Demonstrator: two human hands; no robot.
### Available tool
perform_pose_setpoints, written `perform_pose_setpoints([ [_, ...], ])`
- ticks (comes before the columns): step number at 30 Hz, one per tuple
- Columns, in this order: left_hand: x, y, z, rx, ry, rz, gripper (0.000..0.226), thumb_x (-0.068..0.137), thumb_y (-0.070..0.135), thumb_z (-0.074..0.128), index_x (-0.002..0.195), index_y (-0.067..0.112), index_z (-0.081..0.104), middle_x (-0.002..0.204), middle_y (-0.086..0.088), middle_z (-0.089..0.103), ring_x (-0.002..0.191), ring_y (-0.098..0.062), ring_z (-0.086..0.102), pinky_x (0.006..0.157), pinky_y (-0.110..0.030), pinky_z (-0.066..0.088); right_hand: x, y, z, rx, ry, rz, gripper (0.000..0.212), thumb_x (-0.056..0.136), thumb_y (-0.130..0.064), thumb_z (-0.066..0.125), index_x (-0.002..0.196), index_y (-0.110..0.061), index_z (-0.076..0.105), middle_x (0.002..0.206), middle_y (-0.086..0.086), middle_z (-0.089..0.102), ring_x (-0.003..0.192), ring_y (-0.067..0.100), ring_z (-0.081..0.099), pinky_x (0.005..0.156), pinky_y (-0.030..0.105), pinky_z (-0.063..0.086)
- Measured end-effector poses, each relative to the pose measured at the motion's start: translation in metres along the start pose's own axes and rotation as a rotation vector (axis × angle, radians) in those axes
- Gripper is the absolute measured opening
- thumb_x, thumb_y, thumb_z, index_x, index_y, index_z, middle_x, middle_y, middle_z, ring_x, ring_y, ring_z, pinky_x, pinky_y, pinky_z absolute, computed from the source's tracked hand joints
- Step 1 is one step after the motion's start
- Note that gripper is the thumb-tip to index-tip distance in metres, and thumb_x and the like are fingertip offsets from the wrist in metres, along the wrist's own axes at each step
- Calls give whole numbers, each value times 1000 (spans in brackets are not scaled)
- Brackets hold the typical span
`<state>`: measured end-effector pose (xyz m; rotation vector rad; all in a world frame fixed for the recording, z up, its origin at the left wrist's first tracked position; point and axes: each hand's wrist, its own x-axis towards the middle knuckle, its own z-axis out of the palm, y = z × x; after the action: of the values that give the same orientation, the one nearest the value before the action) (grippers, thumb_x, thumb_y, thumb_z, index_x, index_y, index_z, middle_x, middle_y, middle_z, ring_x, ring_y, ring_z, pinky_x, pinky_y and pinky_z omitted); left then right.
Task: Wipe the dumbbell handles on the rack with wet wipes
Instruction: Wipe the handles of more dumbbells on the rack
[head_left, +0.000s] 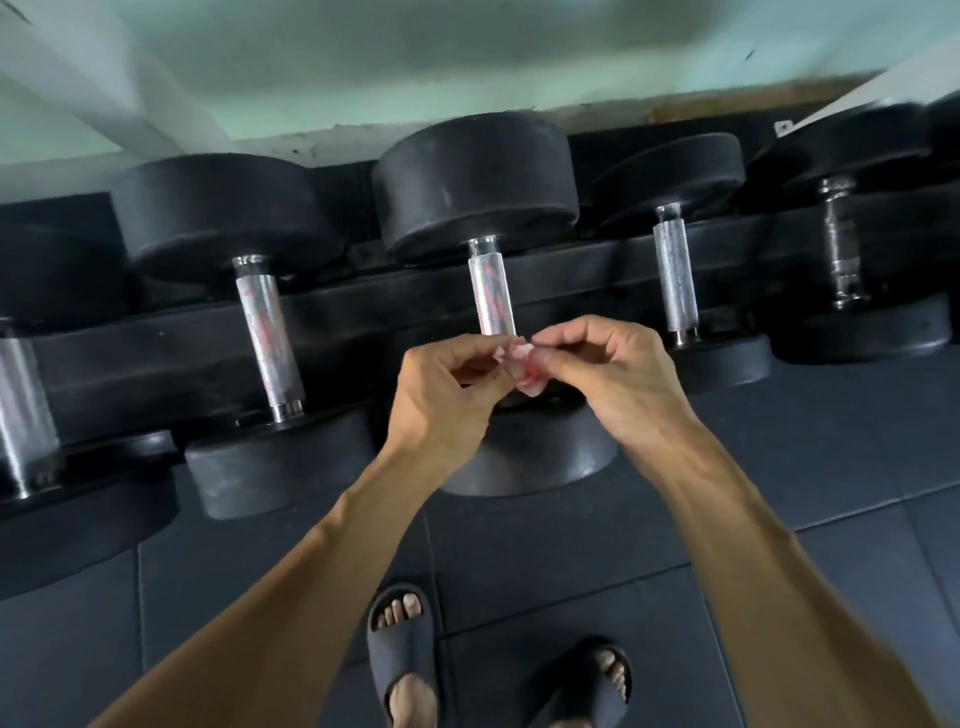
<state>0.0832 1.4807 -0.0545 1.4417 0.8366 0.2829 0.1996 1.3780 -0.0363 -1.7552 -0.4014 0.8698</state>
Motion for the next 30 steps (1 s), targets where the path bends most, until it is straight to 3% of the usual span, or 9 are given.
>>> perform_pose_setpoints([
  [3,13,-2,-14,-147,101,-176,7,85,14,76,87,21,75,79,3,77,80,-12,74,80,-27,60,2,13,3,-120,140,-12,13,86,-11,76,89,-23,75,83,0,77,81,6,72,73,10,51],
  [7,53,-26,-31,-352,245,-371,9,88,5,73,87,13,74,83,0,77,87,-14,75,86,-30,58,-6,45,12,-268,221,-46,19,87,-14,71,96,-31,71,94,-17,71,97,0,65,83,8,45],
  [11,95,-37,-30,-533,276,-398,13,88,0,70,95,9,65,79,-3,76,78,-15,74,76,-30,60,-8,61,25,-350,361,-71,17,88,-18,66,98,-31,71,86,-37,60,99,3,58,85,14,44],
  [14,117,-38,-23,-562,228,-402,15,91,2,67,88,16,65,73,0,75,76,-14,71,76,-28,59,-7,65,28,-404,395,-100,13,89,-16,64,94,-26,72,89,-52,51,93,3,57,79,8,40],
  [17,131,-39,-13,-695,224,-421,18,90,0,67,81,15,65,77,-4,71,75,-16,69,70,-29,58,-7,66,28,-414,410,-128,12,87,-24,58,89,-25,70,90,-51,51,91,4,58,76,10,39],
  [19,134,-41,-8,-700,184,-460,15,91,1,66,88,15,68,76,-3,71,68,-14,67,66,-27,58,-6,66,29,-421,422,-135,18,82,-30,53,87,-24,70,91,-50,52,90,6,59,74,12,40],
  [25,124,-55,-13,-429,-94,-504,25,91,-9,57,94,13,68,76,-2,71,64,-13,68,57,-22,57,-4,73,28,-464,425,-187,30,80,-39,43,83,-22,68,82,-18,65,91,6,55,74,8,39],
  [28,134,-52,-12,-605,-10,-486,31,90,-12,52,87,15,67,72,1,70,64,-12,67,59,-23,56,-3,76,28,-483,426,-189,32,81,-38,42,83,-19,68,83,-15,65,88,7,54,75,11,41],
  [30,145,-53,-9,-755,67,-506,26,94,-3,56,87,19,69,70,5,70,64,-8,67,66,-27,55,-2,77,27,-495,423,-202,32,81,-36,41,84,-18,68,83,-15,65,88,8,54,76,14,42],
])
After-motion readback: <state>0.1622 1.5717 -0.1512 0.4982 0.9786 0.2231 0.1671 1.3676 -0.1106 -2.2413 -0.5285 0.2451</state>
